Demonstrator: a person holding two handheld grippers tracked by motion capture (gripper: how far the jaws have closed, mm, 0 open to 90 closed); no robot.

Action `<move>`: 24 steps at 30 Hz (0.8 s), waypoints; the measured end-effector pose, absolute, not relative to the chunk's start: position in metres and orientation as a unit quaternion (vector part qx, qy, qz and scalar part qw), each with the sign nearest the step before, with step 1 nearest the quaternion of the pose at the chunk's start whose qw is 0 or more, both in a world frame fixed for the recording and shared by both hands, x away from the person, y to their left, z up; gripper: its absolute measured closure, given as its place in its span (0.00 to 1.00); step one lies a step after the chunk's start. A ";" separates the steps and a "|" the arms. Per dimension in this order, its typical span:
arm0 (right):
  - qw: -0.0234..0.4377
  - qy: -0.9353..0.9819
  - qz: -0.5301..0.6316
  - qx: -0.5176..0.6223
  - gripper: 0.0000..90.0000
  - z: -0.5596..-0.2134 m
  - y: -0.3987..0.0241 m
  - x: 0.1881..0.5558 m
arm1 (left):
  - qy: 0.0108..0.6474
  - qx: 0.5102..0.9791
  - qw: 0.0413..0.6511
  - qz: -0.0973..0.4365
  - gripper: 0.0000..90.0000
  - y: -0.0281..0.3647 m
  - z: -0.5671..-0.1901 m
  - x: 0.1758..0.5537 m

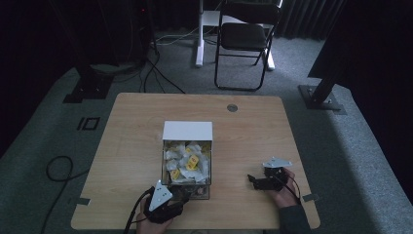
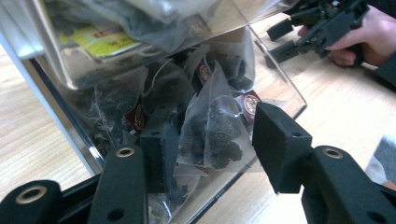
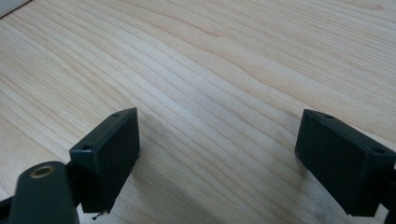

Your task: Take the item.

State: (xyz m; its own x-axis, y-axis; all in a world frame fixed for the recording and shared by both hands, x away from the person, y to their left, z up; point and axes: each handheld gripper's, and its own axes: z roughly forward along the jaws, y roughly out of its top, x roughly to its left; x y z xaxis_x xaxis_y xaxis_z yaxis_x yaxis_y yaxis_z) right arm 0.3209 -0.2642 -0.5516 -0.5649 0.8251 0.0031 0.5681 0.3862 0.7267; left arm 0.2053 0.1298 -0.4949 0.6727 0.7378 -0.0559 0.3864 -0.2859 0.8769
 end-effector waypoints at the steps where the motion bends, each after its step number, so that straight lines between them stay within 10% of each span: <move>1: 0.184 0.812 0.351 0.429 0.15 -0.552 -0.264 0.321 | 0.362 0.779 0.478 0.184 0.61 0.129 -0.496 0.205; 12: 0.183 0.812 0.351 0.429 0.15 -0.552 -0.264 0.321 | 0.355 0.784 0.473 0.187 0.98 0.129 -0.492 0.201; 24: 0.184 0.812 0.351 0.429 0.15 -0.552 -0.264 0.321 | 0.346 0.776 0.492 0.191 1.00 0.141 -0.480 0.189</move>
